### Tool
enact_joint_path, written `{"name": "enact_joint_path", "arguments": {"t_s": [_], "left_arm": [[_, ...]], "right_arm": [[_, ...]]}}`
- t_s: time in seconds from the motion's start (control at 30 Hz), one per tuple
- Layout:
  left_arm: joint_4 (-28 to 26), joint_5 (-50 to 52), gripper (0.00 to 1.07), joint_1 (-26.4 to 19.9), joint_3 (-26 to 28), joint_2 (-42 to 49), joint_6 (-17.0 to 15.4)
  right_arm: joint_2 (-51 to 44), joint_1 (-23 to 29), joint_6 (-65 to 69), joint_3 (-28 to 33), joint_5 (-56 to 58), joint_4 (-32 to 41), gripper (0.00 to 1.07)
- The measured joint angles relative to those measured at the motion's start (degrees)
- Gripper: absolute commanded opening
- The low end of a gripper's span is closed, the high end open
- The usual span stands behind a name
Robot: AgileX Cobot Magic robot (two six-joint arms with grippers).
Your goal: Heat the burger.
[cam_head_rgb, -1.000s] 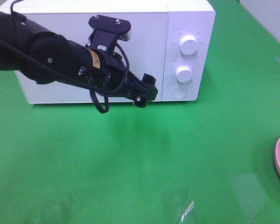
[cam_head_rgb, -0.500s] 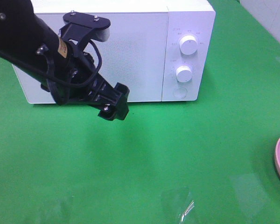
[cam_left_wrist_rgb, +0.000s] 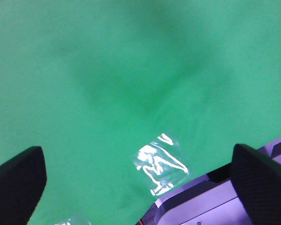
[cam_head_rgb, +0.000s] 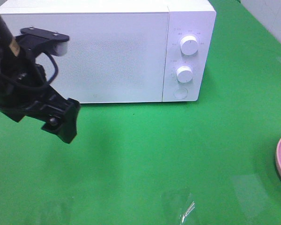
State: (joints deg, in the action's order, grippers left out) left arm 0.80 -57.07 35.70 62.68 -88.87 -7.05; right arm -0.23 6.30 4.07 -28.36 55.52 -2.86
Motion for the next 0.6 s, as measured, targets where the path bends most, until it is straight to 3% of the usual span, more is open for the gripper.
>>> {"name": "enact_joint_path", "arguments": {"t_s": [0.03, 0.13, 0.17, 0.23, 0.27, 0.3, 0.4, 0.43, 0.47, 0.5, 0.53, 0.6], "left_arm": [[0.0, 0.0, 1.01, 0.0, 0.0, 0.0, 0.0], [-1.6, -2.5, 1.01, -7.2, 0.0, 2.2, 2.1], [-1.6, -2.5, 1.01, -7.2, 0.0, 2.2, 2.1], [-3.2, -5.4, 1.01, -16.0, 0.0, 5.1, 4.2], [-3.2, -5.4, 1.01, -16.0, 0.0, 5.1, 4.2], [-3.8, -6.9, 1.01, -20.3, 0.0, 6.5, 4.9], [-4.1, -7.8, 1.01, -22.7, 0.0, 7.3, 5.2], [-4.2, -9.7, 1.01, -27.3, 0.0, 8.9, 5.3], [-4.2, -9.7, 1.01, -27.3, 0.0, 8.9, 5.3], [-4.2, -11.3, 1.01, -31.2, 0.0, 10.6, 5.4], [-4.2, -11.3, 1.01, -31.2, 0.0, 10.6, 5.4], [-4.5, -12.3, 1.01, -35.8, 0.0, 14.5, 5.4]], "right_arm": [[0.0, 0.0, 0.0, 0.0, 0.0, 0.0, 0.76], [0.0, 0.0, 0.0, 0.0, 0.0, 0.0, 0.76], [0.0, 0.0, 0.0, 0.0, 0.0, 0.0, 0.76], [0.0, 0.0, 0.0, 0.0, 0.0, 0.0, 0.76], [0.0, 0.0, 0.0, 0.0, 0.0, 0.0, 0.76], [0.0, 0.0, 0.0, 0.0, 0.0, 0.0, 0.76], [0.0, 0.0, 0.0, 0.0, 0.0, 0.0, 0.76], [0.0, 0.0, 0.0, 0.0, 0.0, 0.0, 0.76], [0.0, 0.0, 0.0, 0.0, 0.0, 0.0, 0.76], [0.0, 0.0, 0.0, 0.0, 0.0, 0.0, 0.76], [0.0, 0.0, 0.0, 0.0, 0.0, 0.0, 0.76], [0.0, 0.0, 0.0, 0.0, 0.0, 0.0, 0.76]]}}
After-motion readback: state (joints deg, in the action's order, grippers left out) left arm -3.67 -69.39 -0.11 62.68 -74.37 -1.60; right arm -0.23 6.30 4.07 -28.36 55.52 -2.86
